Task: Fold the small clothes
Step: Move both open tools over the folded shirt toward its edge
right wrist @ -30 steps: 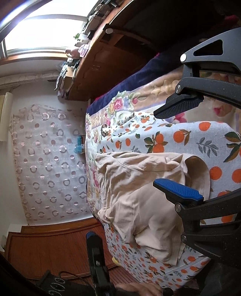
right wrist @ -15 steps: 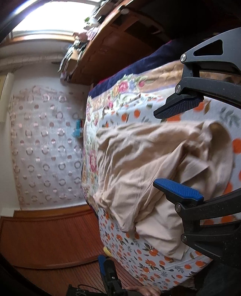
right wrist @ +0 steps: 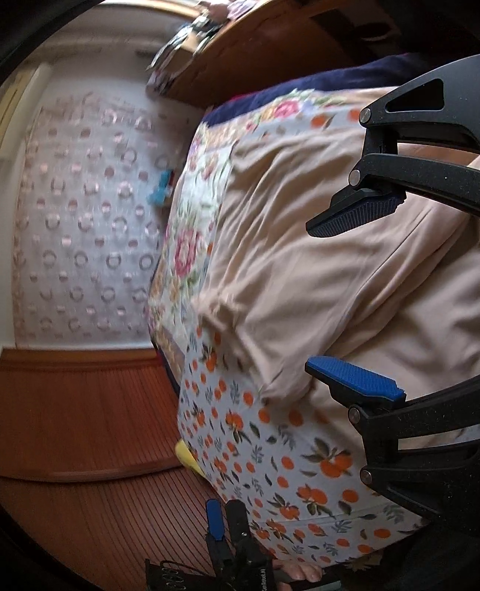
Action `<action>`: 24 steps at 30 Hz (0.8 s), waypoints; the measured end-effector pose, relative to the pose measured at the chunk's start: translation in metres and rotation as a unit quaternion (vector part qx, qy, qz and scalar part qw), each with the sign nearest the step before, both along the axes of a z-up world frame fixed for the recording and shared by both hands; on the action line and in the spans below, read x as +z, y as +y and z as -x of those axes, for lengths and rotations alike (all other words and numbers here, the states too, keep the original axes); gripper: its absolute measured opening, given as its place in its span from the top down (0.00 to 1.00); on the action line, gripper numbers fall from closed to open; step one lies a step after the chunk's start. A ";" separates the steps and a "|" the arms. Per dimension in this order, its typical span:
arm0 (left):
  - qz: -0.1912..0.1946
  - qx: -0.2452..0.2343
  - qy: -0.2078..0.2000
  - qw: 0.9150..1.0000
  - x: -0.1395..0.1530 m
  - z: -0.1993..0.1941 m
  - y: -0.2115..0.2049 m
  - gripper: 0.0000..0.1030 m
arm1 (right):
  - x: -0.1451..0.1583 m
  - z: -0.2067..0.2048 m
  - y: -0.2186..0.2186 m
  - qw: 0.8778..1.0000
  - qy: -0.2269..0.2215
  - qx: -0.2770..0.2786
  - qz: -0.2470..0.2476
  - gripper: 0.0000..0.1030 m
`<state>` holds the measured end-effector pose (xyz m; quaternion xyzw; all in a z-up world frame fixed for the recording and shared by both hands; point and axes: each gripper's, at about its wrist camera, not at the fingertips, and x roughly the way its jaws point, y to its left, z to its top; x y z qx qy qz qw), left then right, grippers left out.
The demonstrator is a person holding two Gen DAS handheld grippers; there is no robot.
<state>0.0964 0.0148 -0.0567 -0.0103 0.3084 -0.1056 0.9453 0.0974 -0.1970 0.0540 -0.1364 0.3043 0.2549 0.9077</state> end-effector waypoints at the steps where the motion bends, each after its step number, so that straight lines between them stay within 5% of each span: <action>1: 0.000 0.003 0.001 1.000 -0.002 0.000 0.002 0.27 | -0.001 -0.005 0.007 1.000 0.004 0.009 0.003 0.33; 13: 0.006 0.011 0.011 1.000 -0.017 -0.001 0.016 0.27 | -0.024 -0.046 0.063 0.994 0.068 0.082 0.039 0.33; 24: 0.012 0.007 0.013 1.000 -0.021 0.001 0.015 0.27 | -0.030 -0.059 0.095 0.987 0.066 0.102 0.101 0.33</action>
